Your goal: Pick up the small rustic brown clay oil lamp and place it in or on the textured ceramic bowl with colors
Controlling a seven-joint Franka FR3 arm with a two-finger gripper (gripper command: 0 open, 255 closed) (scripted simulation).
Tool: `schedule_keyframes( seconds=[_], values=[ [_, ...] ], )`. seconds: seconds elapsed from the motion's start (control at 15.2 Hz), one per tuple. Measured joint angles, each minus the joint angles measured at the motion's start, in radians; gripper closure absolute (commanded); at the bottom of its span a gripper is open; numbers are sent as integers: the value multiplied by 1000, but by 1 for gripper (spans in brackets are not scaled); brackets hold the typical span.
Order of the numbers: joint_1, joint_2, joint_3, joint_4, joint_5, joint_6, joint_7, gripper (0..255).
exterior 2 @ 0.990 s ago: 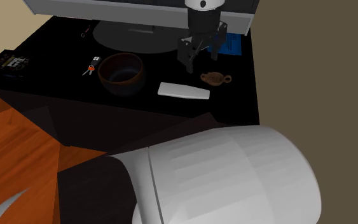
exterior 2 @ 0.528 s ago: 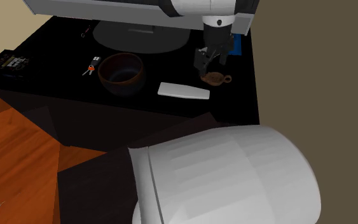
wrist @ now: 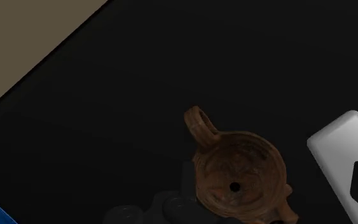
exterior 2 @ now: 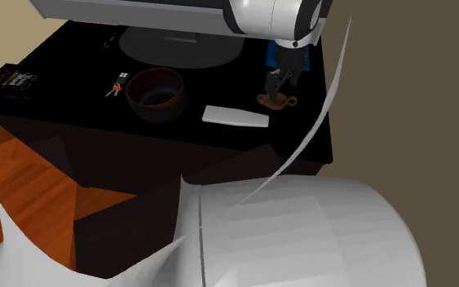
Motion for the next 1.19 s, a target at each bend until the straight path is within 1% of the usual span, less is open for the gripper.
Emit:
schedule_keyframes(
  seconds=[0.13, 0.53, 0.99, 1.06, 1.19],
  values=[
    [-24, 36, 20, 19, 22, 17, -27, 0],
    [-69, 123, 70, 47, 71, 77, -66, 0],
    [-77, 140, 80, 52, 80, 89, -72, 0],
    [-77, 140, 80, 52, 80, 89, -72, 255],
    [-77, 140, 80, 52, 80, 89, -72, 255]
  ],
)
